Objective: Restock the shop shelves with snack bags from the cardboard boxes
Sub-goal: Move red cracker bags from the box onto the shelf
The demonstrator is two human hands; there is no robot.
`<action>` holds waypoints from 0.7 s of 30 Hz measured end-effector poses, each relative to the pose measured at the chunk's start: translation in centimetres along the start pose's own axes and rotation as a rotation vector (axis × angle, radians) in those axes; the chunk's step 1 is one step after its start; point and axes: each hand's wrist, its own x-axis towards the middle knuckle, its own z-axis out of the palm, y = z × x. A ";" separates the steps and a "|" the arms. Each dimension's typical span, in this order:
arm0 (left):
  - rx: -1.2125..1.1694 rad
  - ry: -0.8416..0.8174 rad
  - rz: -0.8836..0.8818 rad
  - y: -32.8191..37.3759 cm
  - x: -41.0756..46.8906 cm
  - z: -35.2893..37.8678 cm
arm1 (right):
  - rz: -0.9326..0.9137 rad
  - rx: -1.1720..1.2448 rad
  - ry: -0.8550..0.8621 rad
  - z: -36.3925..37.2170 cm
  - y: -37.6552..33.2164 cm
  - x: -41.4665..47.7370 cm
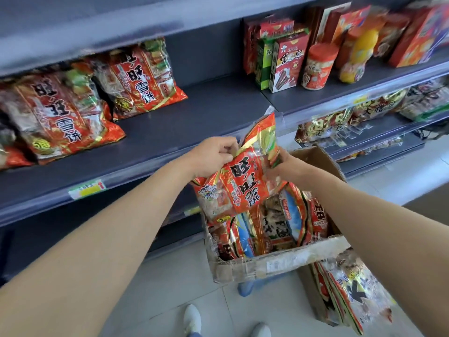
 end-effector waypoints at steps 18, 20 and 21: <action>0.026 0.608 -0.369 -2.5 -6.4 -2.0 | -0.158 0.165 0.100 0.8 -5.6 -3.4; -0.145 0.573 -0.432 -3.1 -7.3 -1.9 | -0.193 0.175 0.126 0.9 -6.6 -3.4; -0.233 0.564 -0.464 -3.4 -7.6 -1.8 | -0.208 0.193 0.141 1.0 -7.1 -3.4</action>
